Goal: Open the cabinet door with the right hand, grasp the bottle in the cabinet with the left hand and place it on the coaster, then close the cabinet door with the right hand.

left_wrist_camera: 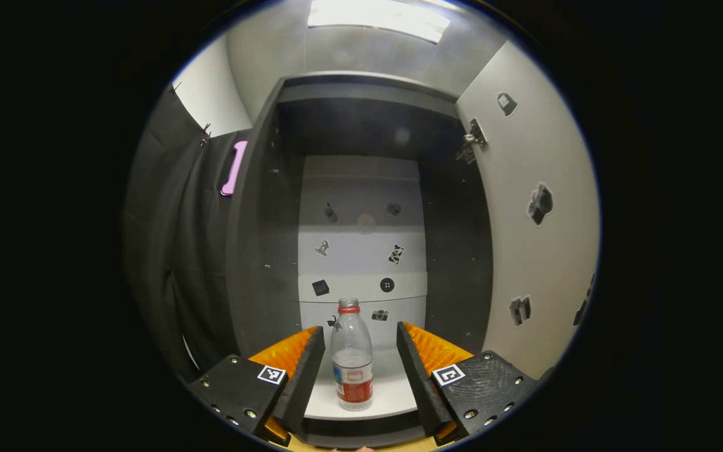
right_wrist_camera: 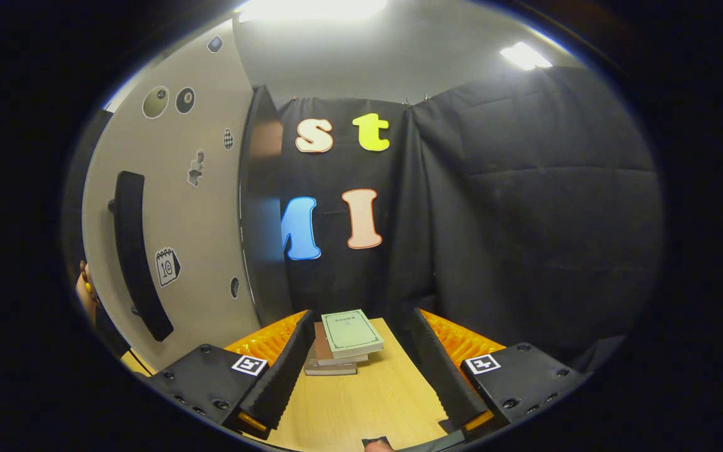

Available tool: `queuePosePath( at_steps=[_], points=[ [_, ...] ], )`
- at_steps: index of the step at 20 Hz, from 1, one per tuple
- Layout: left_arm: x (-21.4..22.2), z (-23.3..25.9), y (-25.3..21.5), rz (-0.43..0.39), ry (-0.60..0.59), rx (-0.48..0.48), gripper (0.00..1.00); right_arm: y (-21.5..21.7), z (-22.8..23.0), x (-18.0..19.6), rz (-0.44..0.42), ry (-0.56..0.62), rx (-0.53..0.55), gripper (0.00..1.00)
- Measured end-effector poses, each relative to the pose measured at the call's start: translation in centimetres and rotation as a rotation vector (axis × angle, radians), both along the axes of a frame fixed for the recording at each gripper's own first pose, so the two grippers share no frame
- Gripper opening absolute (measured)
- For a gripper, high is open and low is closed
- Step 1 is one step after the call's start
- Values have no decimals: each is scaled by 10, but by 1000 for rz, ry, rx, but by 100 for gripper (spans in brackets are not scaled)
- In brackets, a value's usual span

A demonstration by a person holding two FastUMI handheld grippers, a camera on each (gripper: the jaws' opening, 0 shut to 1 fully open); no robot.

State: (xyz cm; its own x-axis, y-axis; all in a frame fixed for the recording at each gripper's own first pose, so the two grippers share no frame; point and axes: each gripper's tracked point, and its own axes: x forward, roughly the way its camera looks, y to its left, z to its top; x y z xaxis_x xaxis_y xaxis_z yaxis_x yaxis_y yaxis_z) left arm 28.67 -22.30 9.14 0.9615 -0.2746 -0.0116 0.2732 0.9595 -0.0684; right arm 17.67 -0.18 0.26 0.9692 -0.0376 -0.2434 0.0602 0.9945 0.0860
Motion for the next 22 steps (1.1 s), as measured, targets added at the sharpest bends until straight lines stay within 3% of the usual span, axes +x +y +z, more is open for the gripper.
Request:
queuePosePath(
  at_steps=[4, 5, 6, 9, 11, 12, 22],
  points=[
    [29, -14, -7, -15, 26, 18, 67, 3, -4, 3, -34, 8, 24, 98],
    [38, -20, -7, -14, 33, 18, 67, 1, -4, 3, -44, 11, 22, 94],
    [46, -26, -8, -14, 42, 15, 67, 1, -4, 3, -53, 14, 17, 98],
    [63, -45, -6, -3, 73, 23, 67, -2, -6, 4, -77, 19, 9, 98],
    [72, -54, -6, 1, 88, 34, 67, -2, -8, 6, -87, 26, 14, 94],
    [74, -57, -6, 3, 94, 40, 67, -2, -9, 5, -91, 30, 18, 99],
    [65, -45, 5, 7, 55, 32, 61, 2, -18, 14, -60, 42, 22, 98]
  ],
)
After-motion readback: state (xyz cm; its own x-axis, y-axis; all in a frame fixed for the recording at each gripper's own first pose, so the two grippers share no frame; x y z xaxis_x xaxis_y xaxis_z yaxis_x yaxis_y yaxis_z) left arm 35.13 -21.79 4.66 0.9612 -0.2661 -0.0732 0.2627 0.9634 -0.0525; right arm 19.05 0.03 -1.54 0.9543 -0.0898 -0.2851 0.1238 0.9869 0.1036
